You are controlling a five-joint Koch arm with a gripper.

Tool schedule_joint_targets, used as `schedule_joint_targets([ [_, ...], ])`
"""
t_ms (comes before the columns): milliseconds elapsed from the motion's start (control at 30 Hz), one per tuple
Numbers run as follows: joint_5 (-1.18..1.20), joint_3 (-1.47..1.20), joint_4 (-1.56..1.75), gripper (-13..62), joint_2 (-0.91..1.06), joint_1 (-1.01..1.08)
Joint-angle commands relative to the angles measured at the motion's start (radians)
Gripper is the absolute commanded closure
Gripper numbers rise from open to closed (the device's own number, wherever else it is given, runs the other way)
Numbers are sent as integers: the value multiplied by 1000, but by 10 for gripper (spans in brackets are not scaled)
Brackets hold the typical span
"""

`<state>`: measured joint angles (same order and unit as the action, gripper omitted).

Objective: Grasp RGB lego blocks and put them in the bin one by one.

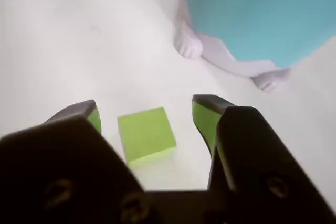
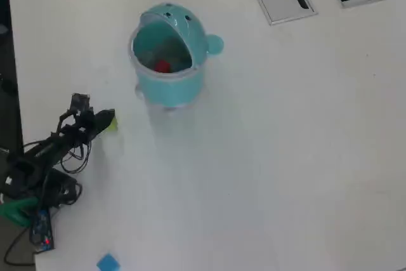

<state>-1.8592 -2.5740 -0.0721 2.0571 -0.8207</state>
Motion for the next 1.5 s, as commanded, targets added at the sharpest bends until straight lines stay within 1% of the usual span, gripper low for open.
schedule_joint_targets([
  [0, -29, 52, 3, 181, -11, -3],
  [300, -44, 29, 3, 178, -81, -3],
  [467, -48, 17, 3, 163, -144, -18],
  [867, -57, 92, 14, 164, -272, -12],
  [1200, -52, 156, 12, 174, -330, -18],
  [1400, -44, 163, -2, 200, -331, -37],
  [1467, -40, 163, -5, 220, -330, -41],
])
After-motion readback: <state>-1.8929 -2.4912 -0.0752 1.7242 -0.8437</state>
